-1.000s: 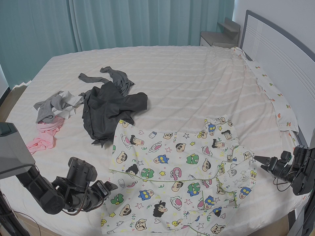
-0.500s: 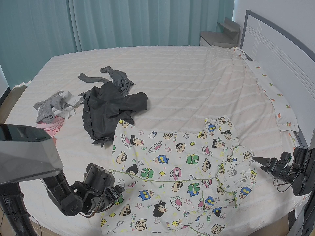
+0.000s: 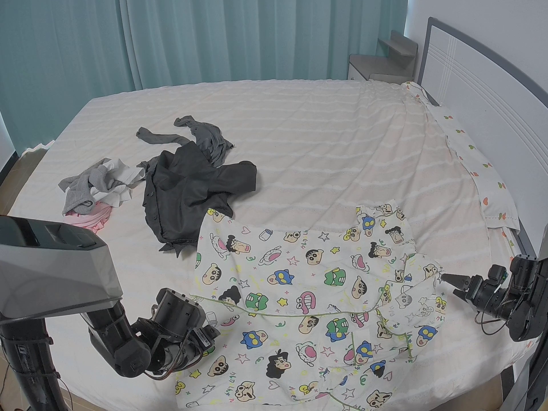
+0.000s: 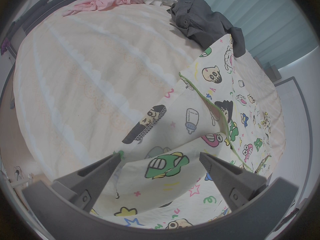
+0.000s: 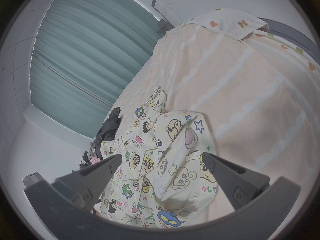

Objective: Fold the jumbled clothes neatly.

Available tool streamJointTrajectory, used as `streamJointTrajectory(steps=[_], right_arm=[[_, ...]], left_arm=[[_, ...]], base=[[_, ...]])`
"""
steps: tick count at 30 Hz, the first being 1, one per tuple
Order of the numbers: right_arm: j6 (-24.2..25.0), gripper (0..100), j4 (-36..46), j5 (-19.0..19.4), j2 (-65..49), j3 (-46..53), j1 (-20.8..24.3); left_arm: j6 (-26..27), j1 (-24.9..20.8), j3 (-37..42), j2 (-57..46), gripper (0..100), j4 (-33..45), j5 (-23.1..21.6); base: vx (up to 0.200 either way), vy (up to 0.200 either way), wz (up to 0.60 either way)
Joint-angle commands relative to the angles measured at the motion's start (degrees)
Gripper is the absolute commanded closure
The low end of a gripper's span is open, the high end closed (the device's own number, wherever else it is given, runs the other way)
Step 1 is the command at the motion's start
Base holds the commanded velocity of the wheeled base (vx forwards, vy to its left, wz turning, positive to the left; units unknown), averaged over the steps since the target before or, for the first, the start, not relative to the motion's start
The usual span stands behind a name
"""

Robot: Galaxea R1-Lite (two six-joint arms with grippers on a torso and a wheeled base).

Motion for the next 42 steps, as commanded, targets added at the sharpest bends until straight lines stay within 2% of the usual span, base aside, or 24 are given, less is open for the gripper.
streamJointTrajectory(steps=[1,2,3,13,18,28,35,42], right_arm=[[0.0,0,-0.85,0.03,0.2,-0.04,0.08],[0.0,0,-0.85,0.03,0.2,-0.04,0.08],[0.0,0,-0.85,0.03,0.2,-0.04,-0.1],[0.0,0,-0.85,0.03,0.64,-0.04,0.08],[0.0,0,-0.85,0.03,0.64,0.05,-0.1],[-0.08,0,-0.85,0.03,0.56,0.14,-0.1],[-0.08,0,-0.85,0.03,0.56,0.31,-0.1],[-0.08,0,-0.85,0.03,0.64,0.31,-0.1]], left_arm=[[-0.06,-0.09,0.44,-0.03,0,-1.15,-0.03],[-0.06,-0.17,0.61,-0.03,0,-1.85,-0.03],[-0.06,-0.35,0.88,-0.03,100,-2.82,0.06],[0.64,-0.09,1.76,1.28,100,-4.48,0.15],[2.75,1.32,2.11,-0.74,100,-4.48,0.85],[5.56,5.71,1.14,-9.09,100,-4.66,1.38],[8.29,9.84,-0.18,-9.53,100,-4.84,1.38],[8.29,12.57,0.44,-9.35,100,-5.89,1.47]], base=[[0.0,0.0,0.0],[0.0,0.0,0.0],[0.0,0.0,0.0],[0.0,0.0,0.0],[0.0,0.0,0.0],[0.0,0.0,0.0],[0.0,0.0,0.0],[0.0,0.0,0.0]])
